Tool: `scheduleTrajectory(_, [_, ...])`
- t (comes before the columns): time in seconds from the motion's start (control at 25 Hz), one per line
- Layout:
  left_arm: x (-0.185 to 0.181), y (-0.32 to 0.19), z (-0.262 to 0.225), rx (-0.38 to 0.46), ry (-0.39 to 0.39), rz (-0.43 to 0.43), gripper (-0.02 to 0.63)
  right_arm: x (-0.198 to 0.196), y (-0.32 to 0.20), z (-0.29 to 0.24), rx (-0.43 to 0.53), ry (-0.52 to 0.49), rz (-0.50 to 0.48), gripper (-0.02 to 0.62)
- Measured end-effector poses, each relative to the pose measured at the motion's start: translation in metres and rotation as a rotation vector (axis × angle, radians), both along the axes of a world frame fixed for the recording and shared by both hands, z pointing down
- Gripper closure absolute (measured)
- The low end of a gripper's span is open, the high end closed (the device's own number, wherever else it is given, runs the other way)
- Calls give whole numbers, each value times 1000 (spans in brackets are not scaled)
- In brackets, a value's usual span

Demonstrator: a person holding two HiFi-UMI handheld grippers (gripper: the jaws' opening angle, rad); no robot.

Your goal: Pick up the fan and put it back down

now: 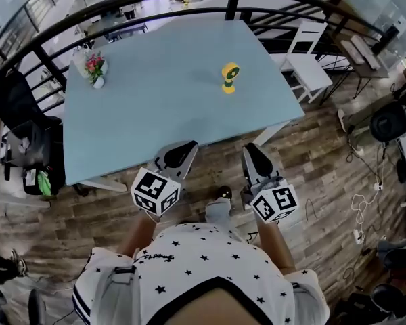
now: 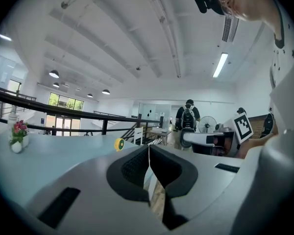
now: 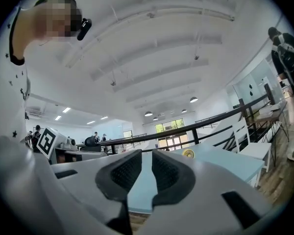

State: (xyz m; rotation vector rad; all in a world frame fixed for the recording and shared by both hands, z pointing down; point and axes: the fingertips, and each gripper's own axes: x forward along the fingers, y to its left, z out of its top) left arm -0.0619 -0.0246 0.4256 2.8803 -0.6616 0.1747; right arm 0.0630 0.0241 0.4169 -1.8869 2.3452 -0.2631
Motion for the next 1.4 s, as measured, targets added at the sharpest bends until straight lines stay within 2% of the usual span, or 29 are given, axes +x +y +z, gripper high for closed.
scheduleTrajectory(0.36, [25,-40,-1,1,-22,-100,577,34,-55,2,0,-8,-90,541])
scheduleTrajectory(0.56, [36,-55,-1,2,-46,-141,577,54,-76,2,2,-20,-107,537])
scheduleTrajectory(0.96, [82,-84,-1,-4,-49,-211,577,101,-117,10,-28,20,-168,522])
scheduleTrajectory(1.4, [104,-109,3,-4,-73,-334,577,135,-168,38,-74,49,-238,495])
